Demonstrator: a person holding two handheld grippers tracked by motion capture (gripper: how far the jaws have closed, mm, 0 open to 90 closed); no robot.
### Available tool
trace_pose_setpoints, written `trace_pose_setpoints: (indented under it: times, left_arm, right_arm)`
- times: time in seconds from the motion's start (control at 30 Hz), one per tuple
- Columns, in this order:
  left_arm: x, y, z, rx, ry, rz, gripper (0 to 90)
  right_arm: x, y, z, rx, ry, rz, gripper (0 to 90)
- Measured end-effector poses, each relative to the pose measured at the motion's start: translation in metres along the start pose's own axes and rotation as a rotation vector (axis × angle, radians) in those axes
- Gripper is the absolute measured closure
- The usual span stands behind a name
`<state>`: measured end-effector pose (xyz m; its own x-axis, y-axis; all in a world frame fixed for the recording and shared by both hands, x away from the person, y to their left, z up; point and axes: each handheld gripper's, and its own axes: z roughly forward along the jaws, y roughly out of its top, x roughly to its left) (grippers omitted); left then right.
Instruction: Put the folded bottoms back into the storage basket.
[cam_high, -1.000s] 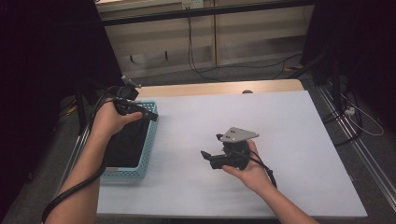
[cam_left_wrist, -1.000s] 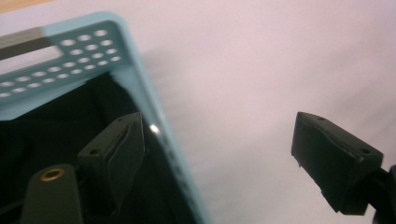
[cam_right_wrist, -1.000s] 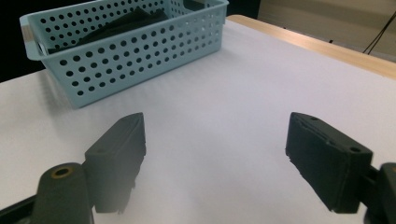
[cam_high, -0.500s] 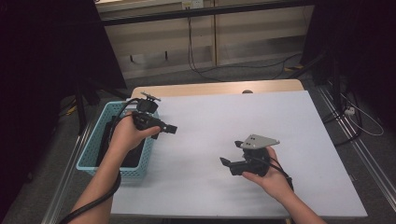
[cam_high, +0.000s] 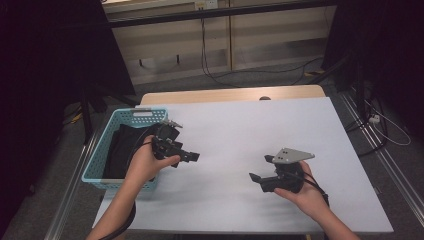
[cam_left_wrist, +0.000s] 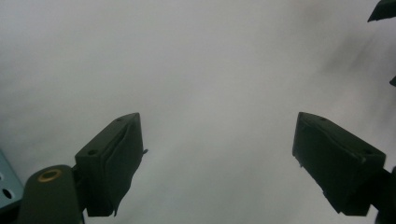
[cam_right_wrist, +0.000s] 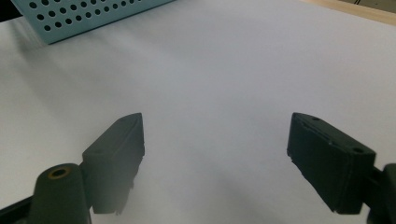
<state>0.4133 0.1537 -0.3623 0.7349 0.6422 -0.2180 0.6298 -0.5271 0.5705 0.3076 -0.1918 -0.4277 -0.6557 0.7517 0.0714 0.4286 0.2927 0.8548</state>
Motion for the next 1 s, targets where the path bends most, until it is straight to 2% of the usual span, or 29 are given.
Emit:
trace_pose_setpoints:
  times: [0.43,0.7,1.0]
  left_arm:
    - [-0.006,-0.042,0.013,-0.027,-0.03,0.006,15.8]
    - [-0.006,-0.059,0.017,-0.042,-0.037,0.005,15.4]
    - [-0.007,-0.07,0.02,-0.057,-0.043,0.013,14.9]
  right_arm:
    - [-0.013,-0.018,-0.015,0.045,-0.014,0.0,18.2]
    - [-0.018,-0.029,-0.025,0.06,-0.021,-0.003,17.6]
    - [-0.022,-0.039,-0.034,0.07,-0.032,0.007,17.5]
